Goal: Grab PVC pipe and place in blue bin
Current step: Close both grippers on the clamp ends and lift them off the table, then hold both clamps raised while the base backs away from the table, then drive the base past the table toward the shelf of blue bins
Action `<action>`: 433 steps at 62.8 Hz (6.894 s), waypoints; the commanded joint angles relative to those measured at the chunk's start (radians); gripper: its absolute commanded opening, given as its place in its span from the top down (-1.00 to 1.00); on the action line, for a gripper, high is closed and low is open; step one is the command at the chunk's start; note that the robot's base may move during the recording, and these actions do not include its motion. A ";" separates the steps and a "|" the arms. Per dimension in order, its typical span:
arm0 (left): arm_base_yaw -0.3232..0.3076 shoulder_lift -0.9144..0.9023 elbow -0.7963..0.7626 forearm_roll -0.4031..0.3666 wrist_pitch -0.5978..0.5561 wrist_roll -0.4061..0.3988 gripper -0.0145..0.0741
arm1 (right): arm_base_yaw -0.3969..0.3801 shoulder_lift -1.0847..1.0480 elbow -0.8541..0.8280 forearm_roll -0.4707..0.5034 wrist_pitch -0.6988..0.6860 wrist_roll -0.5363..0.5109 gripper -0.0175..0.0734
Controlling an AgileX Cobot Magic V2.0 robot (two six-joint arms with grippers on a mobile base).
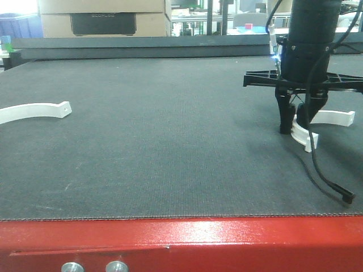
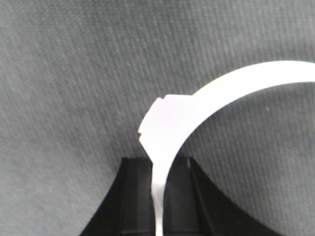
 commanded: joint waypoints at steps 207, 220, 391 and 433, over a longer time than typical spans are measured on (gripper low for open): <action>-0.148 0.039 -0.215 0.194 -0.020 -0.261 0.92 | 0.171 -0.804 0.176 -0.258 -0.210 -0.311 0.98; -0.148 -0.071 -0.086 0.192 -0.144 -0.261 0.92 | 0.171 -1.028 0.499 -0.270 -0.466 -0.311 0.98; -0.148 -0.246 -0.030 0.195 -0.282 -0.261 0.92 | 0.171 -1.538 0.783 -0.270 -0.616 -0.311 0.98; -0.148 -0.246 -0.030 0.195 -0.285 -0.261 0.92 | 0.171 -1.538 0.783 -0.270 -0.616 -0.311 0.98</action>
